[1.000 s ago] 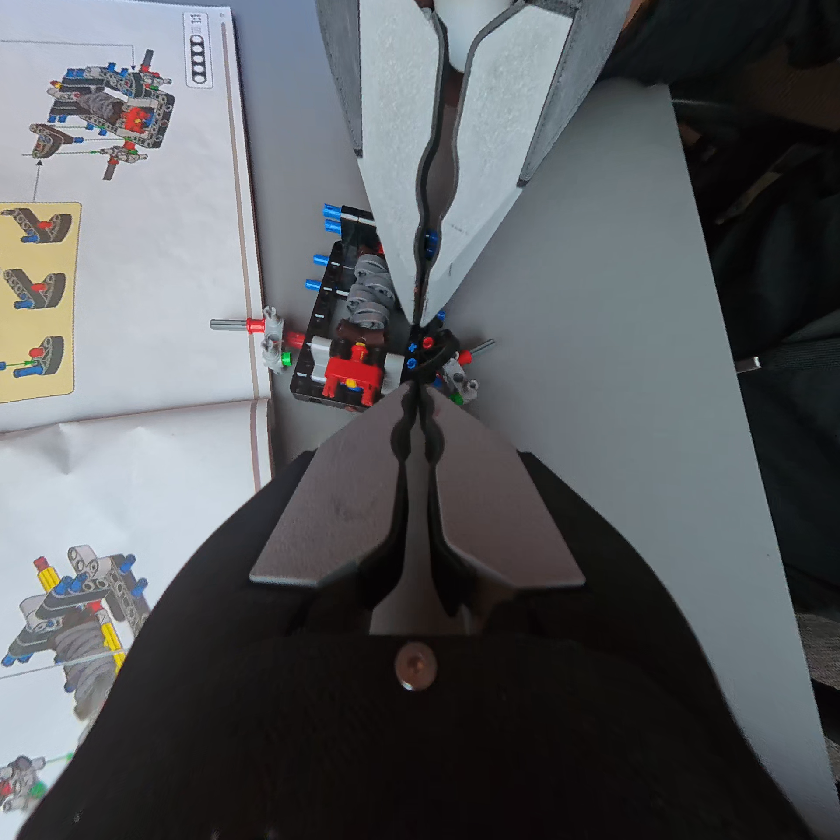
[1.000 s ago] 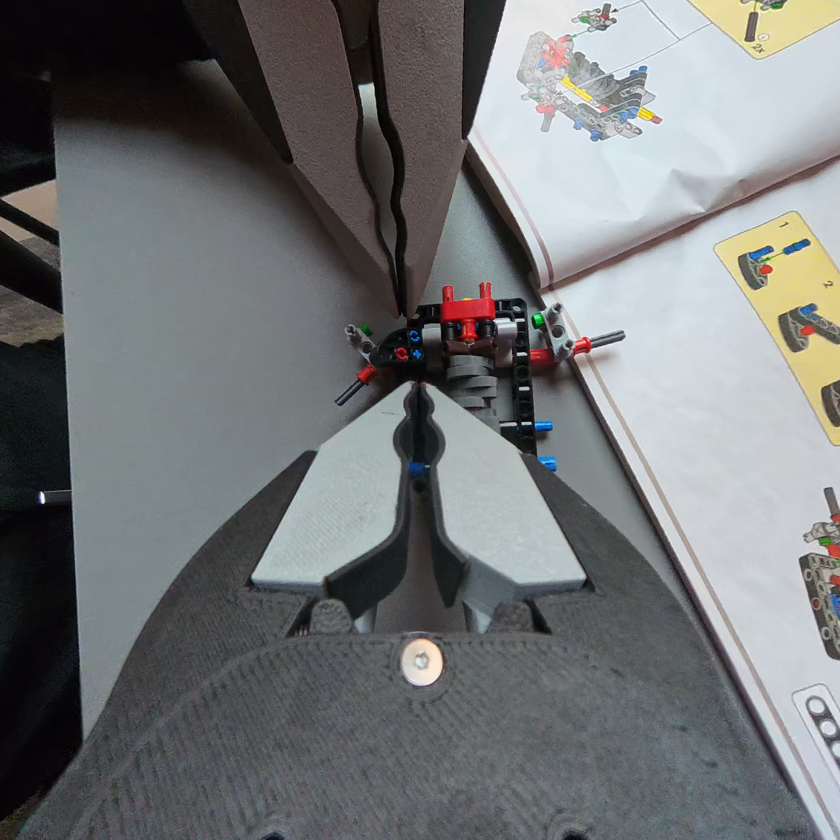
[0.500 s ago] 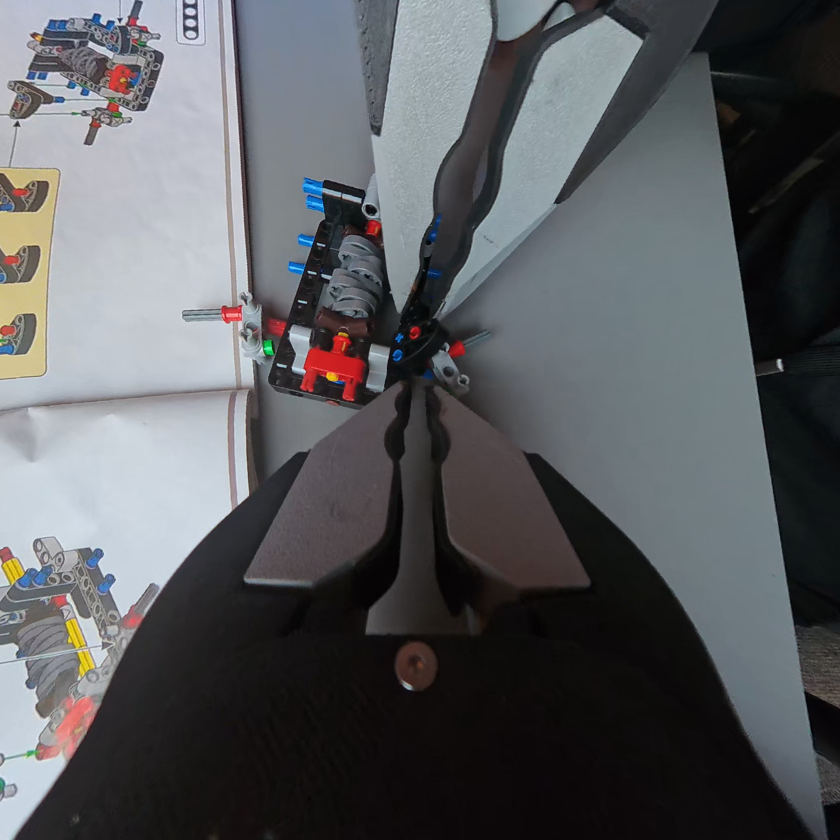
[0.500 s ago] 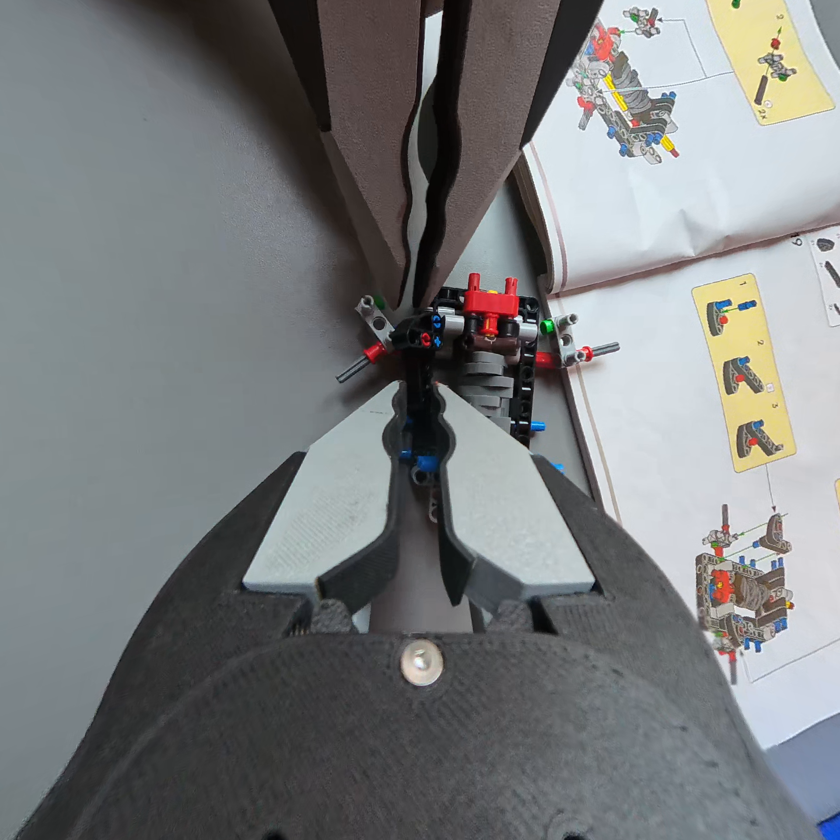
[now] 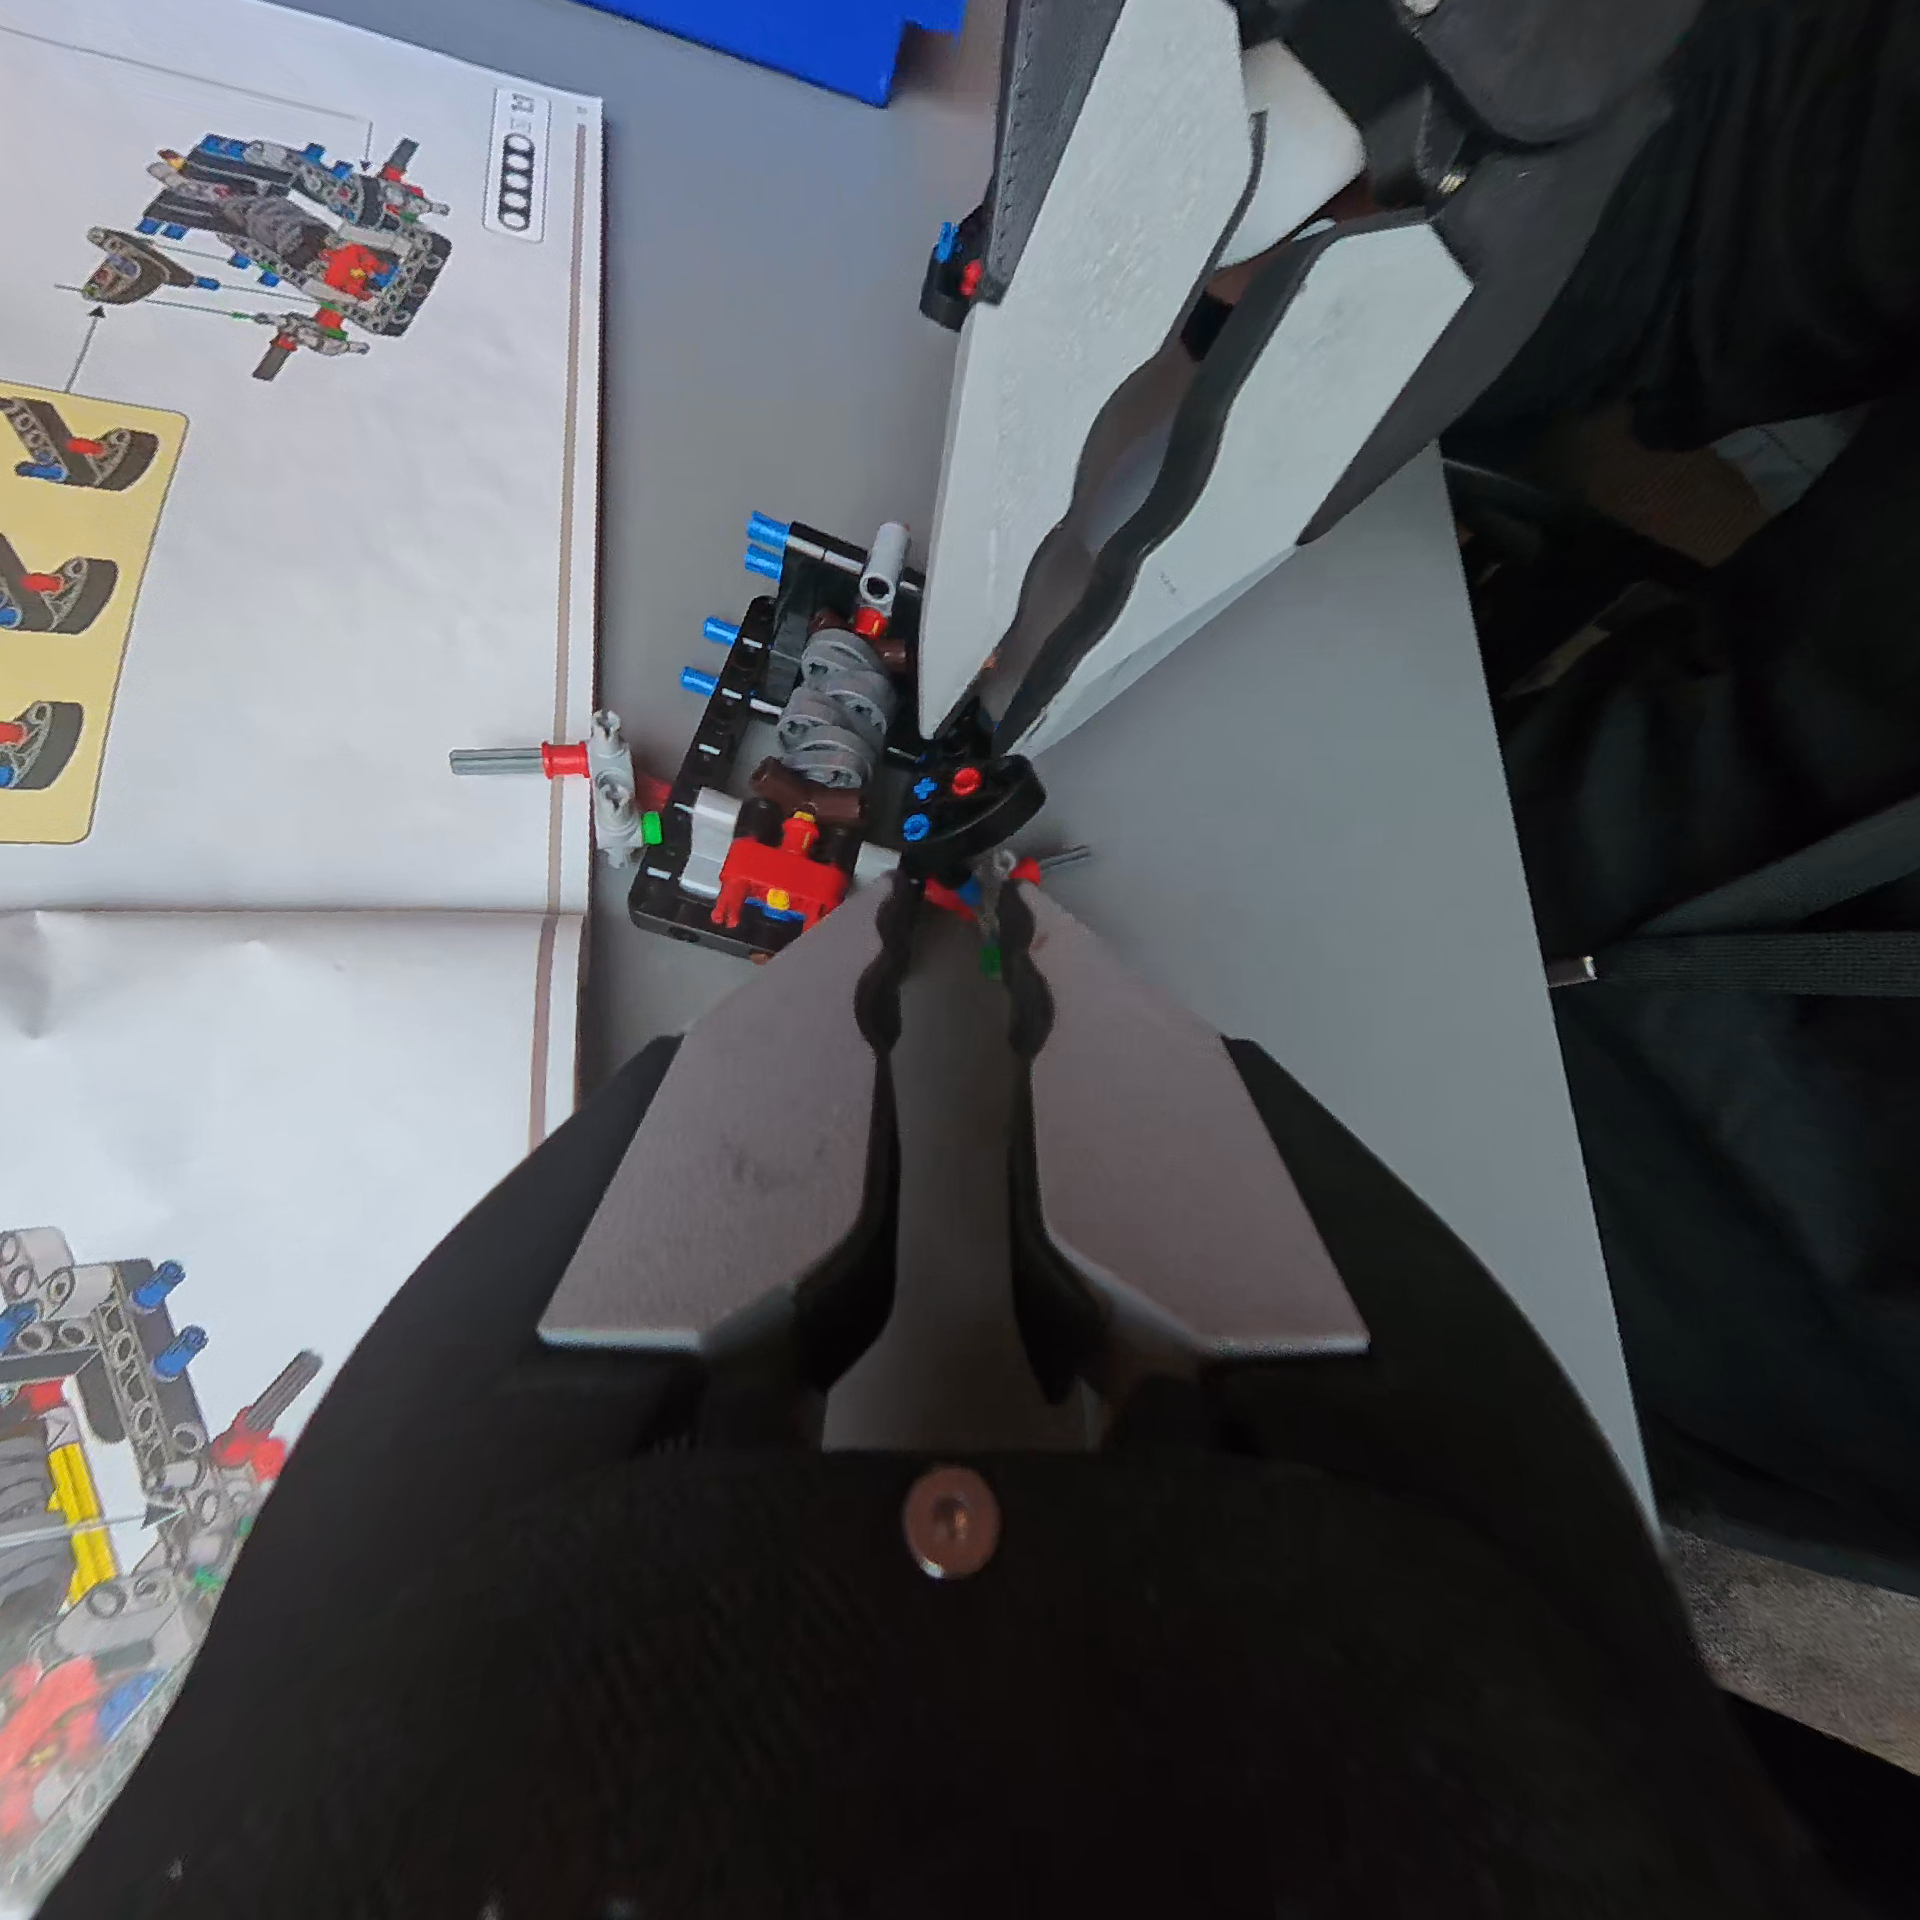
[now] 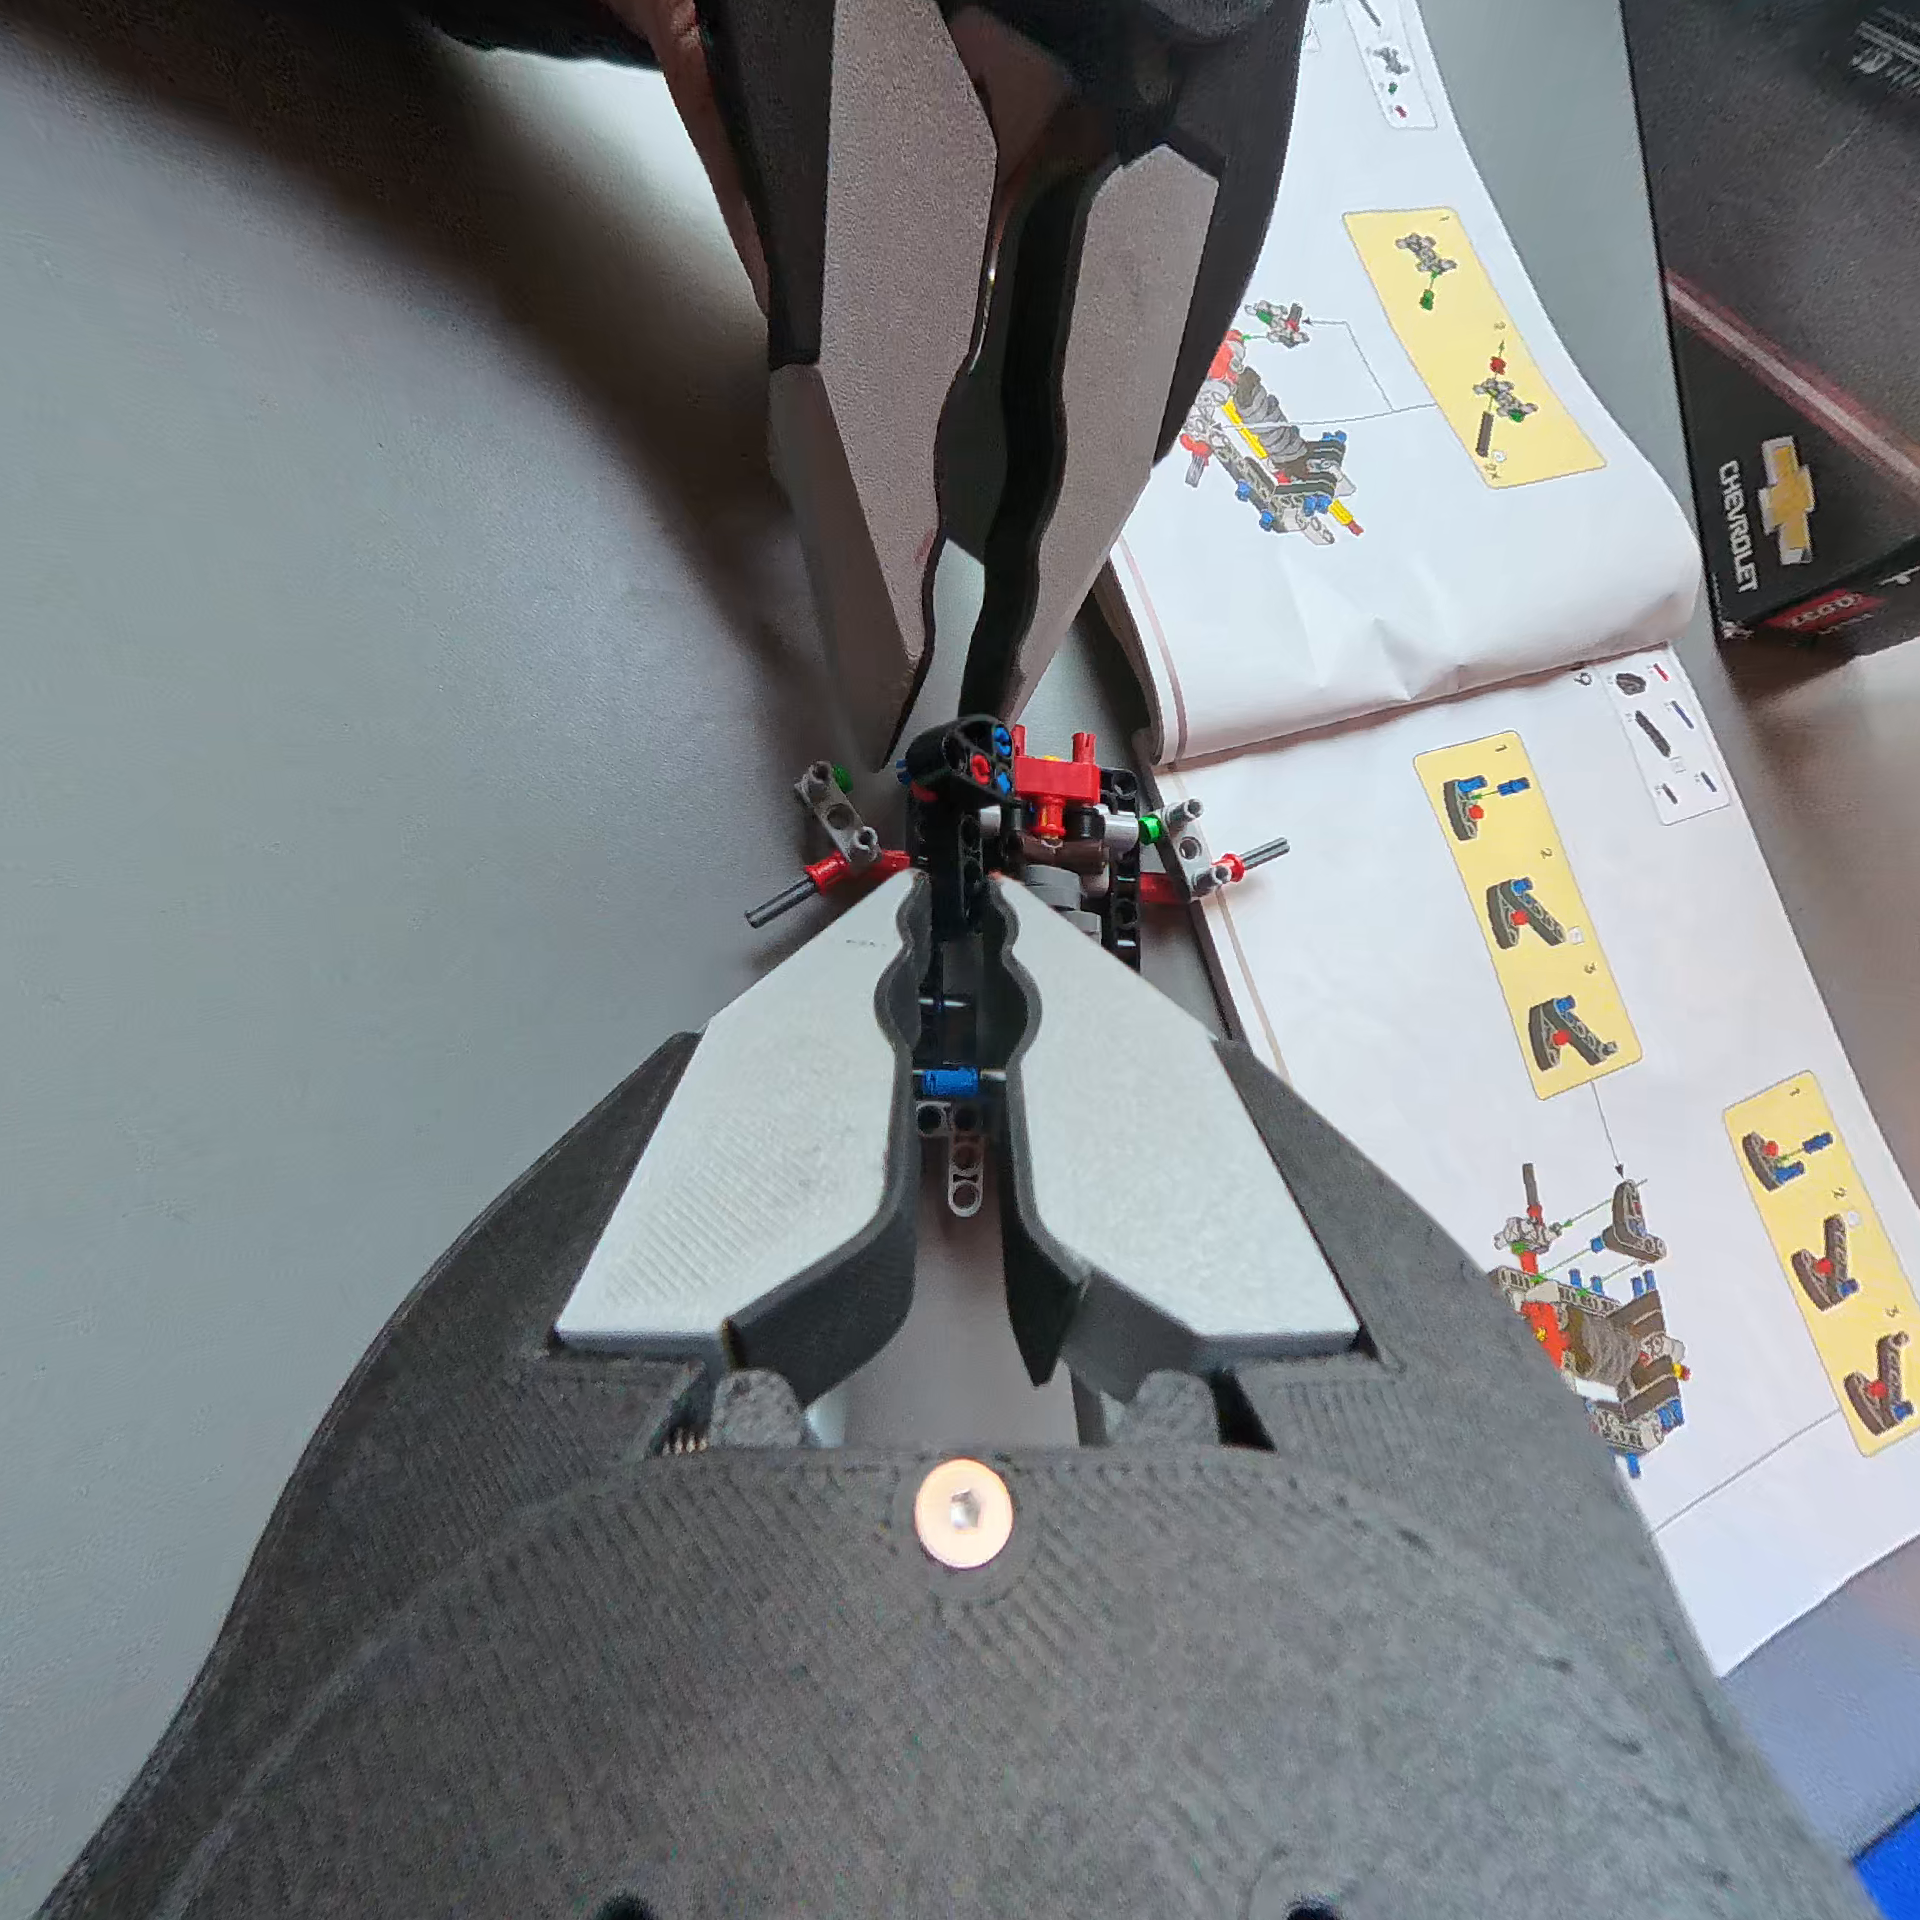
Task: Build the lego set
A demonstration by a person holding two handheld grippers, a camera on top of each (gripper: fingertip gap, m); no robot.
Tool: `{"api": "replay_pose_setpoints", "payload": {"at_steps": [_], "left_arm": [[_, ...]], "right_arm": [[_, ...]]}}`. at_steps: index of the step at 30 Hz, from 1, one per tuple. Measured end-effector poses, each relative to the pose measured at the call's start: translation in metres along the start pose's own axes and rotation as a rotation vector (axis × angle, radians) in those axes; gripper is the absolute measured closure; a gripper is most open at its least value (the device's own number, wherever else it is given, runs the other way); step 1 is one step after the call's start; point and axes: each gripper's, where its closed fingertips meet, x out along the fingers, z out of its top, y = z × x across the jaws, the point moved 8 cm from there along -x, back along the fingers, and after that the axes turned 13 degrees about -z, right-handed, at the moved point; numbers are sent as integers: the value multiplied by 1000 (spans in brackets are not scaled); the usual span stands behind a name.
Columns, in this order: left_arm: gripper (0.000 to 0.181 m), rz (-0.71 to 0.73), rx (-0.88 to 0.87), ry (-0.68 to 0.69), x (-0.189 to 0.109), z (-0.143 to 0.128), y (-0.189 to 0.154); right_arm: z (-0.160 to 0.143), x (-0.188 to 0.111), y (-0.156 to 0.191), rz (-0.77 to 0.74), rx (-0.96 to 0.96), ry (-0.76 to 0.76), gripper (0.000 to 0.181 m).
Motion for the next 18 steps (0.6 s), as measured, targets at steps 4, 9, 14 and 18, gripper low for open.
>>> {"api": "replay_pose_setpoints", "payload": {"at_steps": [4,9,14,18], "left_arm": [[175,-50,-21,-46,1,3,0],[176,-58,-8,-45,3,5,1],[177,-84,53,-36,6,8,2],[177,-93,79,-57,5,10,4]], "right_arm": [[-2,3,0,30,21,2,175],[-6,4,-3,86,70,4,175],[-9,3,-11,227,111,-14,176],[-6,9,-19,338,141,30,174]]}}
